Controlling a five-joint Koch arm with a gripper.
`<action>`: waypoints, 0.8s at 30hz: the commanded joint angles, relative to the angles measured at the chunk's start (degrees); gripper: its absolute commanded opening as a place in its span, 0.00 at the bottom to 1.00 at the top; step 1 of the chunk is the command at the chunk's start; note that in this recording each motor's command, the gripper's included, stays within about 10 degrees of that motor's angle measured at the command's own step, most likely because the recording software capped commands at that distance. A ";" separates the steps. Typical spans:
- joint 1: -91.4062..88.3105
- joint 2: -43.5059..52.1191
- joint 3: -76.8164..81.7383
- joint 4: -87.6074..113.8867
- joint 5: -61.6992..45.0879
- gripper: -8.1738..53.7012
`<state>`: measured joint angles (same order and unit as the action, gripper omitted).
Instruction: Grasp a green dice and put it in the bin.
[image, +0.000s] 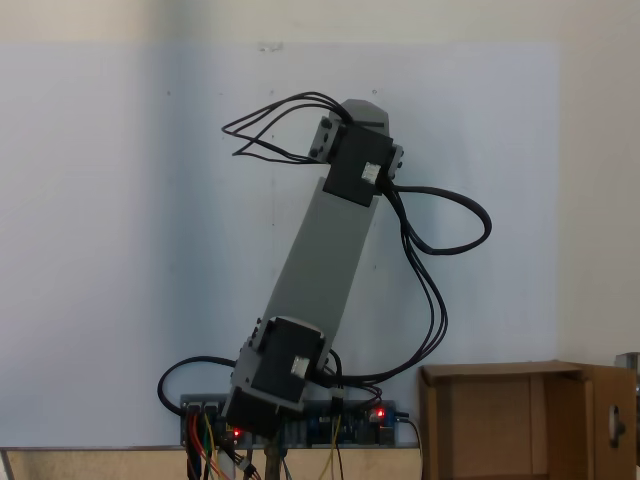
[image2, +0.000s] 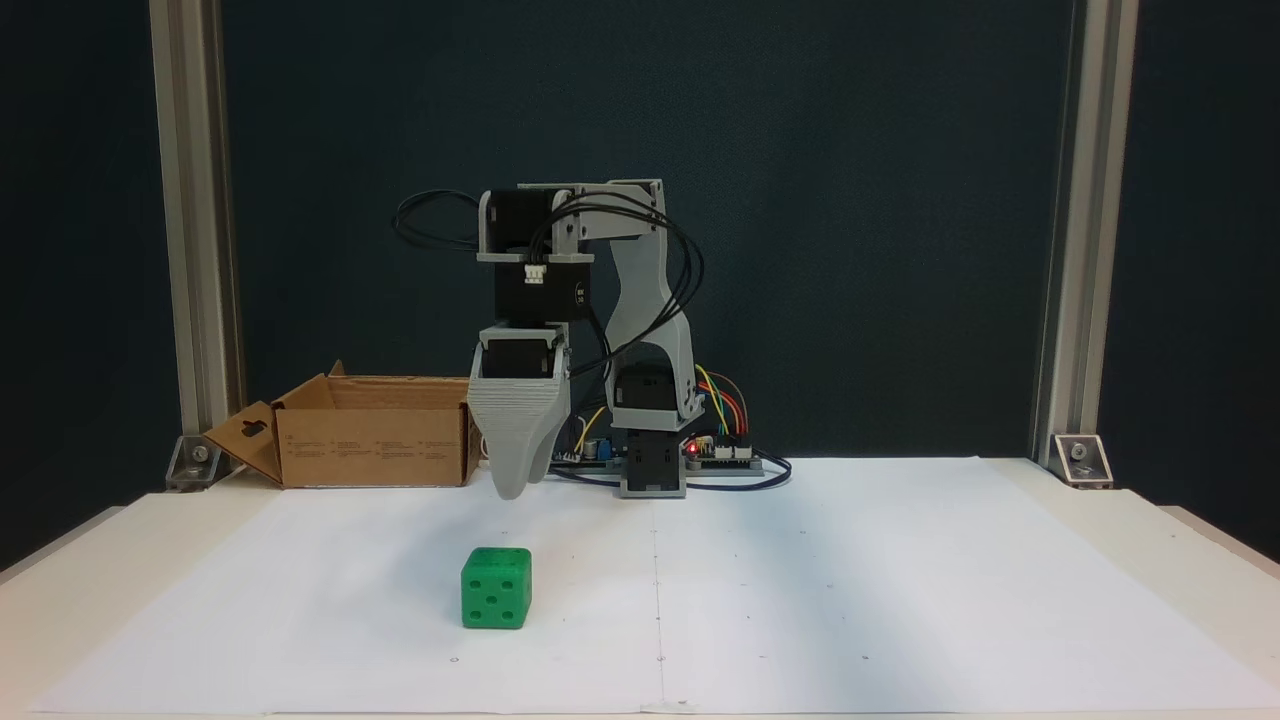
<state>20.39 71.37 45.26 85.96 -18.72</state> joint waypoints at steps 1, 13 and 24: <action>-0.09 -0.09 -2.99 -0.44 -3.16 0.84; 0.70 -0.53 -9.93 -0.44 -3.25 0.83; -0.35 -5.27 -11.60 -0.26 -3.25 0.83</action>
<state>20.48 65.92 36.91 85.87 -18.72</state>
